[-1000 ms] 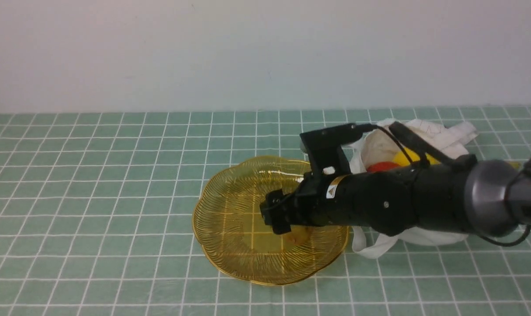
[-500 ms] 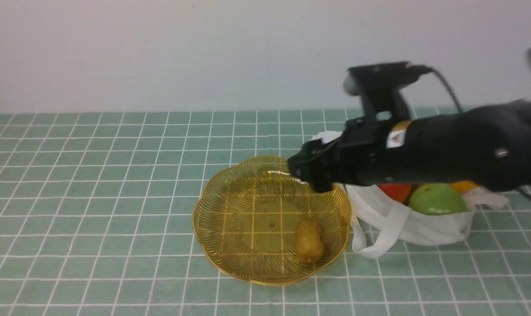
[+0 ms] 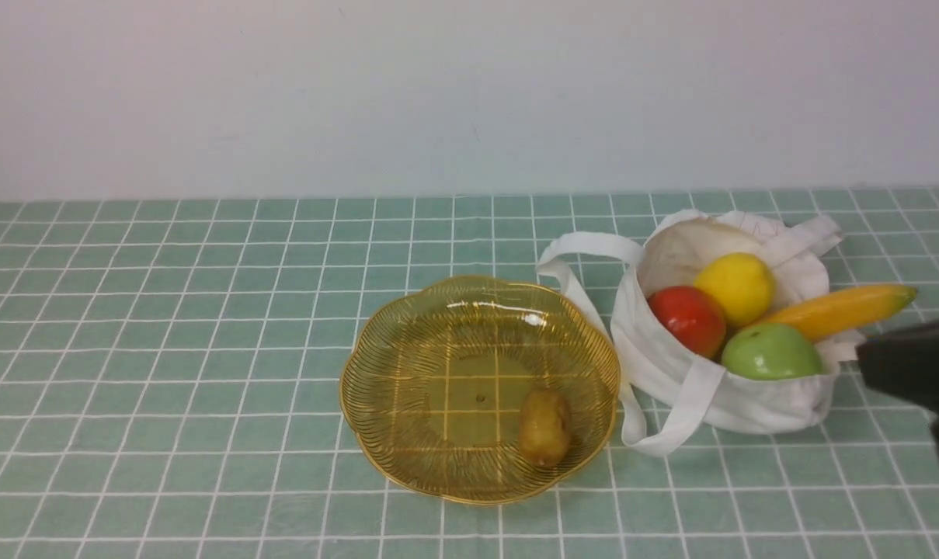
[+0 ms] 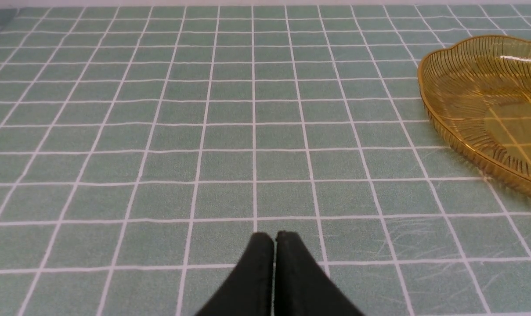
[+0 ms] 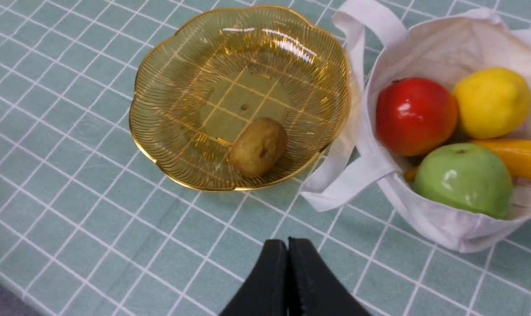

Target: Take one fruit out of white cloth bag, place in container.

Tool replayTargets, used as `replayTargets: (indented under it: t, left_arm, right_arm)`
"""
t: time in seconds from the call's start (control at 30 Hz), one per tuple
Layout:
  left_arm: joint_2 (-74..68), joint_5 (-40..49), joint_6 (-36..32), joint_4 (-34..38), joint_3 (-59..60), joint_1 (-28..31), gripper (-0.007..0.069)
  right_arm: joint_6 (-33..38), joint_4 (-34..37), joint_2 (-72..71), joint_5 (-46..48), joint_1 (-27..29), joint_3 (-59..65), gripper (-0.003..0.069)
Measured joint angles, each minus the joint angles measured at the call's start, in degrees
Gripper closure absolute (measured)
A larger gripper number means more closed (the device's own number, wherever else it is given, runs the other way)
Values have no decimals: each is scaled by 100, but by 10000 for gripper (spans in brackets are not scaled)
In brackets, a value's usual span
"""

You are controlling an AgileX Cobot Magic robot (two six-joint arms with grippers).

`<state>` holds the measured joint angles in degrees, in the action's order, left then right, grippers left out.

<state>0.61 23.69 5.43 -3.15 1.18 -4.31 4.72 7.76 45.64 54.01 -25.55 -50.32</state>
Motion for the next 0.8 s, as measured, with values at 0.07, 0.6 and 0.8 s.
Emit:
replayTargets:
  t: [0.07,0.6,0.8]
  left_arm:
    - [0,0,0,0,0,0,632]
    - [0,0,0,0,0,0,632]
    - [0,0,0,0,0,0,632]
  right_arm:
    - [0,-10,-446,-511,6,566,671]
    - [0,-26,-2104,-3802,6,3404,673]
    - [6,-32,-2104,-3489,6,3440,673]
